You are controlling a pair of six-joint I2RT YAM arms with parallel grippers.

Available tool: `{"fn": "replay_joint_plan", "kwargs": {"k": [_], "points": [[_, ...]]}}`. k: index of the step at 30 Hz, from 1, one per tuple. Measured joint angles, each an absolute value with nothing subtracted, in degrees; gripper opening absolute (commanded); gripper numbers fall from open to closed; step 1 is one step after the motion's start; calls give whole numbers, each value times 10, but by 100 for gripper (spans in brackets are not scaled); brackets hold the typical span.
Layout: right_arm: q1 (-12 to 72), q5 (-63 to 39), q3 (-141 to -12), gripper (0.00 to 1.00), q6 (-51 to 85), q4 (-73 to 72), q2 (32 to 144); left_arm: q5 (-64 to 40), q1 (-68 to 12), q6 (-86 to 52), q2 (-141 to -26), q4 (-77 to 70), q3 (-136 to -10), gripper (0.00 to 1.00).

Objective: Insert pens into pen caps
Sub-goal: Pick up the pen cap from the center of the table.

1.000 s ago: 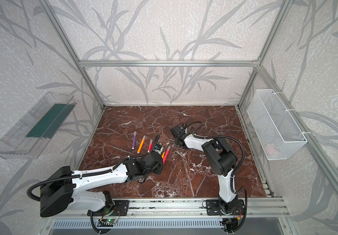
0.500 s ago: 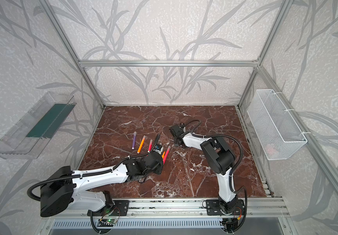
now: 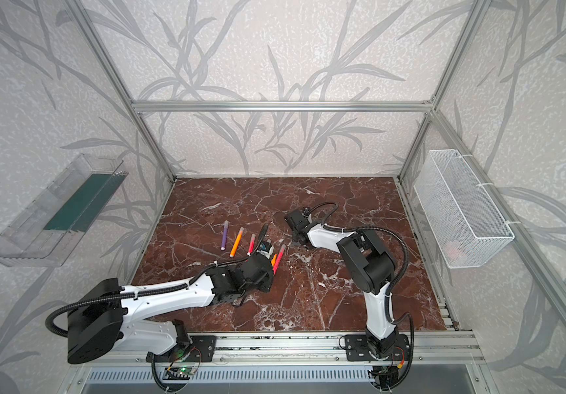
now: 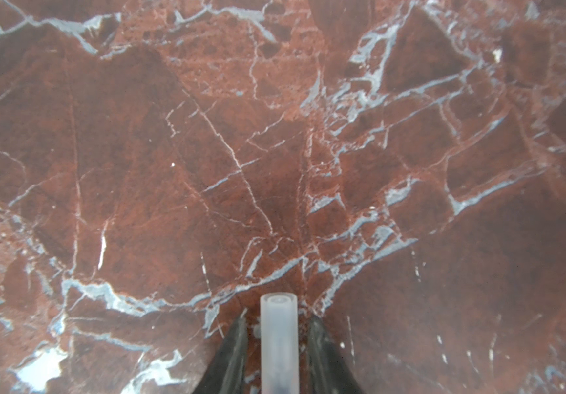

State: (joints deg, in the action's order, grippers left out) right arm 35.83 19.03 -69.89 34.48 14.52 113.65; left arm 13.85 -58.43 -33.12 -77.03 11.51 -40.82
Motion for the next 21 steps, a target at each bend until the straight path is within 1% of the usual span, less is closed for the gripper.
{"fn": "replay_joint_plan", "kwargs": {"k": [2, 6, 7, 14, 18, 21], "points": [[358, 190, -695, 30, 345, 142, 1134, 138, -584, -331, -770, 115, -408, 0], [358, 187, -693, 10, 347, 136, 1134, 136, -584, -331, -770, 115, -408, 0], [359, 185, -694, 7, 348, 135, 1134, 136, -584, -331, -770, 115, -408, 0], [359, 185, -675, 7, 358, 116, 1123, 130, -584, -330, -770, 110, -408, 0], [359, 178, -632, 4, 373, 110, 1089, 113, -584, -327, -770, 102, -408, 0], [359, 164, -586, 3, 386, 99, 1038, 93, -584, -322, -770, 86, -408, 0]]}}
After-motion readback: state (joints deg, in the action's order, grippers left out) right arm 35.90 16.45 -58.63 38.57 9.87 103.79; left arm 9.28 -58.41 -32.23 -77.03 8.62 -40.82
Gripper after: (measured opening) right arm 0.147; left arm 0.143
